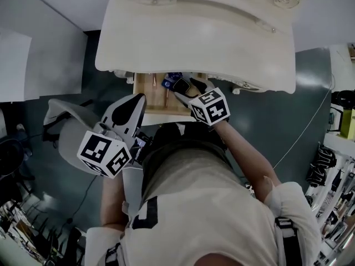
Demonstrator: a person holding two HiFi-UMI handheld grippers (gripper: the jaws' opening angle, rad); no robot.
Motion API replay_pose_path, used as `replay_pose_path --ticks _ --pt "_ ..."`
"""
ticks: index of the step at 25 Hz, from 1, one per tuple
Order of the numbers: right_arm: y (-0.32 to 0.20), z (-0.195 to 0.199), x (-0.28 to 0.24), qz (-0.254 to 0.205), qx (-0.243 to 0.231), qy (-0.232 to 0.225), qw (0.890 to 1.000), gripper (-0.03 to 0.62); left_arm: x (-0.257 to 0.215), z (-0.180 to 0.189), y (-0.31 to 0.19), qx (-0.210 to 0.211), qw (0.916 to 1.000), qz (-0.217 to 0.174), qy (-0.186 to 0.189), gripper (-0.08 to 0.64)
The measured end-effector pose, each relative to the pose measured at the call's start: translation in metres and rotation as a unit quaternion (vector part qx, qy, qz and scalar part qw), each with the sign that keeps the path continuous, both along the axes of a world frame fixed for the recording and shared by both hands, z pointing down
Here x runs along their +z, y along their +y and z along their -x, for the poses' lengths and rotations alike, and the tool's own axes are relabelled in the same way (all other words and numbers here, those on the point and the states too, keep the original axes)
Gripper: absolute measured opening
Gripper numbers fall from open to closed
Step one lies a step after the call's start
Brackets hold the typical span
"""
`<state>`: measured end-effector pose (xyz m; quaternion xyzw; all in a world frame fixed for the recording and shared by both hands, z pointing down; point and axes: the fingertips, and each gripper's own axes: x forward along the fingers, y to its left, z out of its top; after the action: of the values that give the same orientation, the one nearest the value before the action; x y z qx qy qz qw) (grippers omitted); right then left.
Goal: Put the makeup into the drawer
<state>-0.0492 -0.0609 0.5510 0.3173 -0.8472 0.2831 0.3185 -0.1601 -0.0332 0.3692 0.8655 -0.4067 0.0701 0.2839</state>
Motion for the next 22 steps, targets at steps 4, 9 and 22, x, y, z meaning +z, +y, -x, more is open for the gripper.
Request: replay_pose_path --ticks 4,9,22 --pt "0.005 0.009 -0.037 -0.005 -0.014 -0.05 0.999 0.307 -0.009 0.002 -0.003 0.001 0.9999 -0.013 -0.003 0.058" --pt "0.011 0.033 -0.079 -0.04 -0.041 -0.089 0.994 0.307 -0.016 0.0 0.0 0.006 0.9997 -0.022 -0.003 0.058" --pt "0.023 0.012 -0.147 -0.109 -0.092 -0.156 0.977 0.035 -0.035 -0.043 0.007 0.02 0.9986 -0.038 -0.03 0.058"
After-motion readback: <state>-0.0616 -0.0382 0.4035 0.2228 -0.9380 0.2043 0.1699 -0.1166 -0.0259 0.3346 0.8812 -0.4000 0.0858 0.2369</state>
